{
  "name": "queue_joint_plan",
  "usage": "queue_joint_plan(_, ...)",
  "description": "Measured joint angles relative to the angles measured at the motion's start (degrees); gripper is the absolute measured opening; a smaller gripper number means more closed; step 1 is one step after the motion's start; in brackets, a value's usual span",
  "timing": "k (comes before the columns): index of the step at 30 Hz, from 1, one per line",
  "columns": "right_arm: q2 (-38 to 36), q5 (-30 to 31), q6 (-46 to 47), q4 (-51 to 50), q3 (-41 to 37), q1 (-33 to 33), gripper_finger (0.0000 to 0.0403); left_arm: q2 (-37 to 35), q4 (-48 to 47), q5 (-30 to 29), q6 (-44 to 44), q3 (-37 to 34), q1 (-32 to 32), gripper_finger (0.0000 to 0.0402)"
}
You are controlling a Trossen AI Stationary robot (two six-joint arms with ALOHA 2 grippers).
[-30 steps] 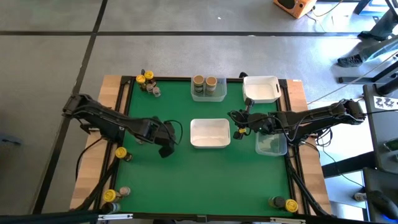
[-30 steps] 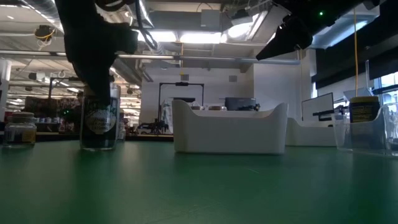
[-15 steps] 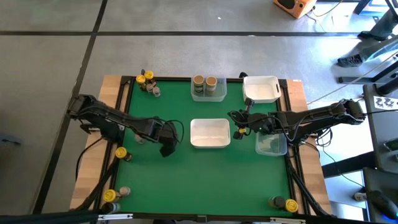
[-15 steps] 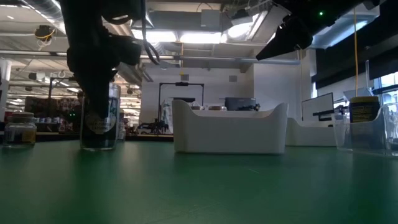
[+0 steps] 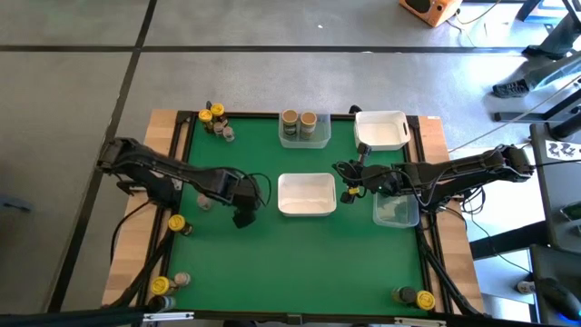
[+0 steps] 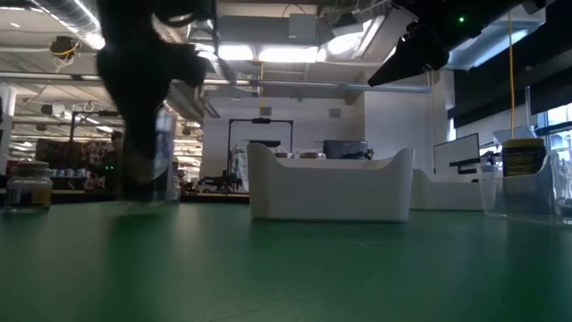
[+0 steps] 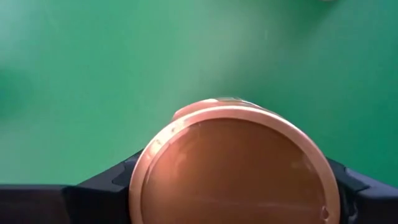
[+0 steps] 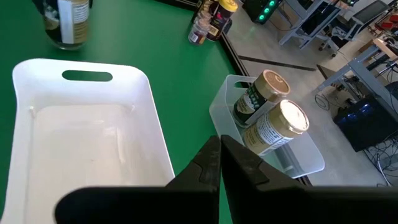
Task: Sort spices by type
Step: Put the golden seasoning bottle into the top transparent bin
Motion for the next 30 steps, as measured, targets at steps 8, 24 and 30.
queue_joint_plan(8,0.0,-0.46,0.0,0.01,0.0,0.0,0.0014,-0.04,-2.12,-4.05,7.1,9.32,4.8,0.0283)
queue_joint_plan(24,1.55,-0.42,-1.27,0.35,0.0,0.0,0.0014,-0.04,5.9,-6.29,14.76,16.08,16.62,0.0289)
queue_joint_plan(30,1.6,-0.43,-1.29,0.28,0.0,0.0,0.0014,0.05,13.21,-6.26,17.35,16.08,19.85,0.0289)
